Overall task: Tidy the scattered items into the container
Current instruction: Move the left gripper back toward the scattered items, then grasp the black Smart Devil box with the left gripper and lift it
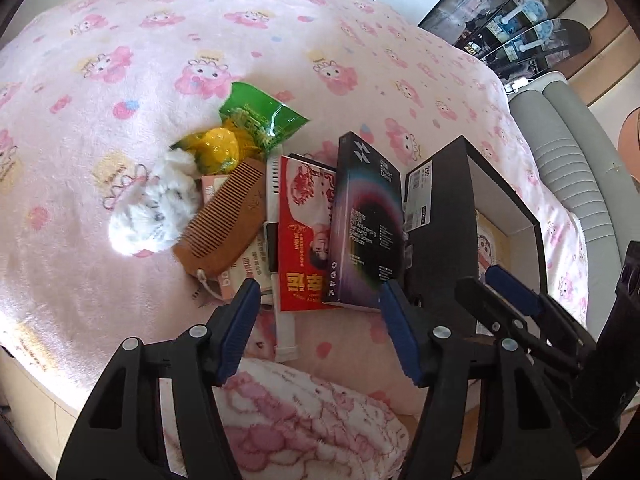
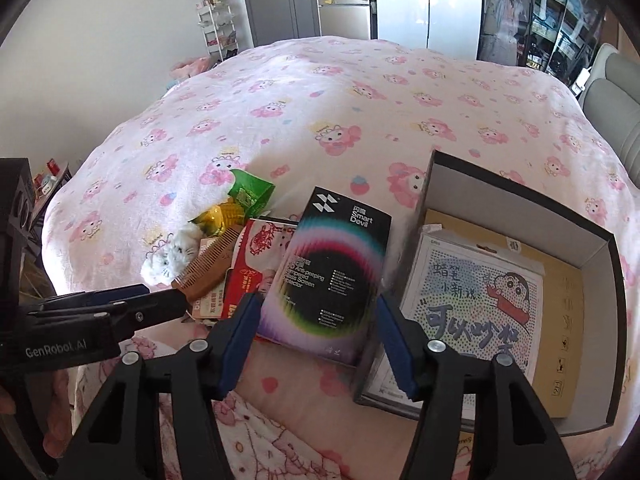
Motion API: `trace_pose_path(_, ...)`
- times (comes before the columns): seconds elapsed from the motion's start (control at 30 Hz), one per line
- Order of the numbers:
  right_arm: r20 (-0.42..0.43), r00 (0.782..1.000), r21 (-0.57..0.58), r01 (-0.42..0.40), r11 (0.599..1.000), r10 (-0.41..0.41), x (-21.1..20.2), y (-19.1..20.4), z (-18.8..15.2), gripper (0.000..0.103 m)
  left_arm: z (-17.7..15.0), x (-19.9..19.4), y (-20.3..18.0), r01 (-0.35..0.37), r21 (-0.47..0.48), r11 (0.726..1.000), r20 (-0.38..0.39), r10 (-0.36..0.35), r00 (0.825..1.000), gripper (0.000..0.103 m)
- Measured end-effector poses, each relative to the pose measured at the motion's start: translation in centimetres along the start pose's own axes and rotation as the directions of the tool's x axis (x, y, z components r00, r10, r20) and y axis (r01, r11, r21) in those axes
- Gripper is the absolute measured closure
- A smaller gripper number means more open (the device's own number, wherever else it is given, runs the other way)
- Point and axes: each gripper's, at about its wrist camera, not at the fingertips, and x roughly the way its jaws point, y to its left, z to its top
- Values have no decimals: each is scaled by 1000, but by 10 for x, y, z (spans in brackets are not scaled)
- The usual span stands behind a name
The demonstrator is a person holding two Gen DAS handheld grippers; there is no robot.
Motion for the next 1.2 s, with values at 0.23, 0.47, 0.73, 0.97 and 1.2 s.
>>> trace_pose_path(0.23,-35,999,49,-22,999,24,8,-19,-9,59,16,70,-12,40,-67,997,-209,-53,976,55)
trace_pose_path(0.47,-29,999,101,-35,994,38,0,-38,-12,59,21,114,-29,18,-77,997,-314,-41,948,37)
trace_pose_path(0.73,-42,996,131,-72,989,79,-7,-48,-24,59,16,91,-40,39,-51,998,-224,-49,973,75)
trace_pose_path(0.97,-45,983,127,-172,977,179,-15,-31,-27,59,5,31,-23,73,-73,995,-102,-80,992,80)
trace_pose_path(1.2,-90,954,78,-281,957,287,8,22,-15,58,13,5,35,143,-207,968,-61,-159,985,77)
